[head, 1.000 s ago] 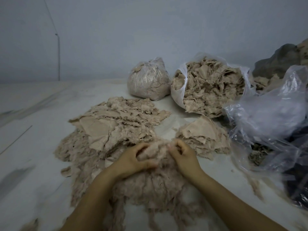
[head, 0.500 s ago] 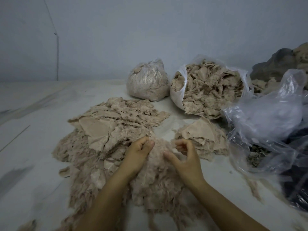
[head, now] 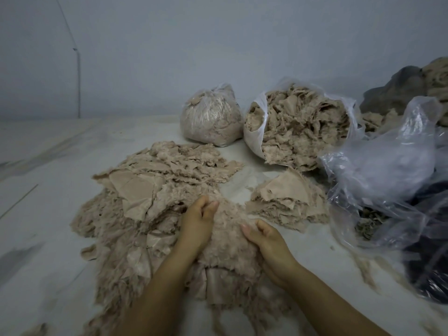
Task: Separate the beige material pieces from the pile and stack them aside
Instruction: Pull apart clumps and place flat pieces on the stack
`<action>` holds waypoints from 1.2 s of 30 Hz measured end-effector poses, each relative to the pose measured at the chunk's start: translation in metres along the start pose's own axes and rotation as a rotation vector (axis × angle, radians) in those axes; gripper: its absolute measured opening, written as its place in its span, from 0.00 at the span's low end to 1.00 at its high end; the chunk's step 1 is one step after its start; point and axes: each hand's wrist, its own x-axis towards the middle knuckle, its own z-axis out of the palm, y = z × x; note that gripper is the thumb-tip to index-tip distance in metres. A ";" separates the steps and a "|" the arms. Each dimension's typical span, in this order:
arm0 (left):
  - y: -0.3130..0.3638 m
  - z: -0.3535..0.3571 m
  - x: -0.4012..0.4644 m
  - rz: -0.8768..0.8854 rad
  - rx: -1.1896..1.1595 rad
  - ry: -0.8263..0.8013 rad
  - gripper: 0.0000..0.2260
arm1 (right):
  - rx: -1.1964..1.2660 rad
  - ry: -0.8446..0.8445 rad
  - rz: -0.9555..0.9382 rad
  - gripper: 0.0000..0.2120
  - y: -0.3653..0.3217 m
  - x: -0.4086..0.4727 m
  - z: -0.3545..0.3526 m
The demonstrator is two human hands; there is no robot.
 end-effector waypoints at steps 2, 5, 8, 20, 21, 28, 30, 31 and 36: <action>0.003 0.004 -0.001 0.019 0.028 0.000 0.16 | 0.013 -0.003 0.032 0.13 -0.002 0.001 -0.001; -0.001 0.005 -0.001 -0.011 0.135 0.128 0.15 | -0.050 0.082 0.010 0.23 -0.002 -0.001 0.002; -0.008 0.005 0.001 -0.073 0.181 0.212 0.08 | -0.074 0.167 -0.018 0.18 -0.001 -0.003 0.003; 0.008 0.004 -0.016 0.413 0.350 -0.002 0.25 | 0.102 0.318 -0.147 0.07 -0.031 -0.006 -0.006; 0.012 0.006 -0.020 0.451 0.291 -0.180 0.28 | 0.117 0.326 -0.148 0.08 -0.033 -0.005 -0.004; 0.002 0.019 -0.028 -0.047 -0.234 -0.191 0.16 | 0.279 0.206 0.041 0.15 -0.039 -0.003 -0.007; 0.006 0.017 -0.024 -0.346 -0.446 -0.215 0.14 | -0.054 0.267 0.050 0.14 -0.033 -0.003 -0.014; 0.008 0.015 -0.023 -0.447 -0.478 -0.250 0.14 | -0.310 0.310 0.018 0.14 -0.030 -0.003 -0.020; 0.011 0.005 -0.019 -0.567 -0.358 -0.459 0.11 | -0.591 -0.051 -0.093 0.32 -0.026 -0.009 -0.023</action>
